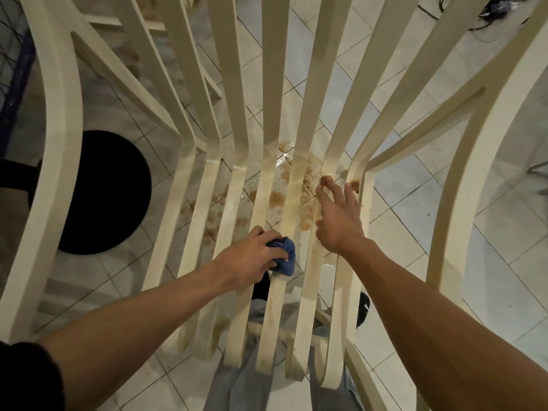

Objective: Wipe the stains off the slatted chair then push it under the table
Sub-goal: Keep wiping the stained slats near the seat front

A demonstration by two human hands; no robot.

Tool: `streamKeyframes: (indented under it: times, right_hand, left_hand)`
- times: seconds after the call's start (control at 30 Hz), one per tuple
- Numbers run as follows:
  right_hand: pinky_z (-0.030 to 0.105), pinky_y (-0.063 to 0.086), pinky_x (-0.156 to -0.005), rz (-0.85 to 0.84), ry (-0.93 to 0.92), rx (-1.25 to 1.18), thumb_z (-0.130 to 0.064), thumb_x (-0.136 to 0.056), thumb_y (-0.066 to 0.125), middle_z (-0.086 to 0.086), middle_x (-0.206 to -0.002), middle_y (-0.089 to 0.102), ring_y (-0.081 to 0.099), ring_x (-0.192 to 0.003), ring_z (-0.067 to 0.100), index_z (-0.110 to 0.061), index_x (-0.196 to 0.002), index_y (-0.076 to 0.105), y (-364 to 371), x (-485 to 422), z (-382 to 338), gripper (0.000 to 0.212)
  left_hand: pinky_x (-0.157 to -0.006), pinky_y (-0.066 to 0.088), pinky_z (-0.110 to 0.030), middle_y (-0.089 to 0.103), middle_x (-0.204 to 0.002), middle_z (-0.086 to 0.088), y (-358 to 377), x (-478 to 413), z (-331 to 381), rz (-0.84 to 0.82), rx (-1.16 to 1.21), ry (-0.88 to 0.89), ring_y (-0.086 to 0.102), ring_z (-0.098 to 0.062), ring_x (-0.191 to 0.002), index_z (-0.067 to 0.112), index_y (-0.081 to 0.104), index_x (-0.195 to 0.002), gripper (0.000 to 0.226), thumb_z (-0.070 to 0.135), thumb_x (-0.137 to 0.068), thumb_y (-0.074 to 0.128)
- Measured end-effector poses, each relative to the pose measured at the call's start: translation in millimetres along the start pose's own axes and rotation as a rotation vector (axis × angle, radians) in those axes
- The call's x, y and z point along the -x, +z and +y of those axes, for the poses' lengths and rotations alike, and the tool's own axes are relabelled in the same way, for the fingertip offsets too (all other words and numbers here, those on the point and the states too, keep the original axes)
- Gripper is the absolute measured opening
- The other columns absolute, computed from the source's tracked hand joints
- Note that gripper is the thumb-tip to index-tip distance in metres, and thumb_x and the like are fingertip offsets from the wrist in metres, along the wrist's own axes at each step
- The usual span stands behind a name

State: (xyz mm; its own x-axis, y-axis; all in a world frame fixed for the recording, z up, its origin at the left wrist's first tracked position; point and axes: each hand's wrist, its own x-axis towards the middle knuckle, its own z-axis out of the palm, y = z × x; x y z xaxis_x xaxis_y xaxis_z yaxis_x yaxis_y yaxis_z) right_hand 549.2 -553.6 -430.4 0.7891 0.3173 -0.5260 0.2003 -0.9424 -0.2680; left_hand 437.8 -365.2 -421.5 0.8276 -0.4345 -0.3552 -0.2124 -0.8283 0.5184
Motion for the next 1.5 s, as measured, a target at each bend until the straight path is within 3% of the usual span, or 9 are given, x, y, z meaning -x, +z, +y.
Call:
streamKeyframes:
  times: [0.23, 0.5, 0.63, 0.7, 1.03, 1.17, 1.27, 1.4, 1.5]
  right_hand:
    - [0.049, 0.005, -0.121, 0.001, 0.004, -0.018, -0.004, -0.087, 0.061, -0.002, -0.163, -0.006, -0.011, -0.148, 0.036, -0.020, -0.155, 0.013, 1, -1, 1, 0.085]
    - [0.050, 0.002, -0.120, 0.011, 0.003, -0.020, -0.003, -0.087, 0.060, -0.002, -0.163, -0.007, -0.011, -0.148, 0.037, -0.019, -0.156, 0.011, 2, -1, 1, 0.086]
    - [0.050, 0.002, -0.120, 0.005, 0.009, -0.017, -0.004, -0.088, 0.060, -0.002, -0.163, -0.007, -0.012, -0.149, 0.036, -0.020, -0.156, 0.011, 2, -1, 1, 0.086]
    - [0.050, 0.002, -0.120, 0.010, 0.008, -0.014, -0.004, -0.088, 0.061, -0.002, -0.163, -0.007, -0.012, -0.149, 0.036, -0.020, -0.156, 0.011, 2, 0, 1, 0.086]
    - [0.051, 0.003, -0.121, -0.023, -0.012, -0.039, -0.004, -0.088, 0.061, 0.003, -0.164, -0.007, -0.013, -0.148, 0.037, -0.023, -0.156, 0.014, -2, 6, -3, 0.085]
    - [0.047, 0.006, -0.122, 0.013, -0.001, -0.141, -0.018, -0.097, 0.053, 0.011, -0.163, 0.002, -0.003, -0.149, 0.037, -0.023, -0.152, 0.028, -1, 28, -13, 0.061]
    - [0.048, 0.017, -0.121, 0.055, -0.022, -0.200, -0.022, -0.098, 0.050, 0.013, -0.160, 0.016, 0.010, -0.147, 0.035, -0.020, -0.145, 0.041, 4, 56, -19, 0.048]
    - [0.048, 0.021, -0.119, -0.010, -0.054, -0.177, -0.025, -0.098, 0.050, 0.012, -0.158, 0.020, 0.014, -0.146, 0.034, -0.019, -0.143, 0.043, 12, 96, -16, 0.046]
    - [0.048, 0.016, -0.121, -0.112, -0.113, -0.072, -0.031, -0.100, 0.046, 0.011, -0.160, 0.014, 0.009, -0.147, 0.034, -0.021, -0.149, 0.032, 18, 118, -12, 0.052]
  left_hand:
    - [-0.093, 0.042, -0.045, 0.048, -0.135, -0.006, -8, -37, -11, 0.135, 0.034, -0.142, 0.043, -0.030, -0.106, 0.021, 0.065, -0.123, 0.030, 0.014, -0.094, 0.058]
    - [-0.077, 0.055, -0.039, 0.062, -0.114, -0.007, 15, 25, 11, 0.053, 0.018, 0.063, 0.057, -0.027, -0.082, 0.025, 0.073, -0.102, 0.027, 0.011, -0.079, 0.075]
    - [-0.094, 0.043, -0.039, 0.053, -0.128, -0.006, 2, -2, 7, 0.076, 0.075, -0.095, 0.047, -0.028, -0.104, 0.022, 0.069, -0.117, 0.030, 0.010, -0.091, 0.062]
    - [-0.096, 0.040, -0.041, 0.052, -0.128, -0.007, -2, -14, 5, 0.129, 0.116, -0.181, 0.044, -0.029, -0.105, 0.019, 0.067, -0.119, 0.030, 0.009, -0.092, 0.060]
    - [-0.105, 0.035, -0.034, 0.047, -0.138, -0.002, 25, 43, 33, 0.044, 0.212, -0.233, 0.043, -0.024, -0.113, 0.022, 0.067, -0.121, 0.030, 0.014, -0.093, 0.060]
    - [-0.105, 0.027, -0.016, 0.049, -0.136, -0.002, 26, 47, 42, 0.149, 0.309, -0.370, 0.044, -0.021, -0.122, 0.015, 0.069, -0.118, 0.029, 0.007, -0.090, 0.063]
    - [-0.097, 0.028, -0.006, 0.056, -0.121, -0.003, 24, 52, 53, 0.313, 0.392, -0.466, 0.053, -0.019, -0.113, 0.009, 0.073, -0.108, 0.025, 0.001, -0.085, 0.069]
    - [-0.096, 0.040, -0.021, 0.049, -0.116, 0.010, 22, 67, 67, 0.489, 0.499, -0.654, 0.052, -0.013, -0.110, 0.011, 0.070, -0.113, 0.028, 0.003, -0.086, 0.068]
    - [-0.092, 0.039, -0.017, 0.050, -0.117, 0.009, 18, 76, 73, 0.538, 0.529, -0.748, 0.053, -0.012, -0.110, 0.011, 0.068, -0.117, 0.031, 0.004, -0.087, 0.068]
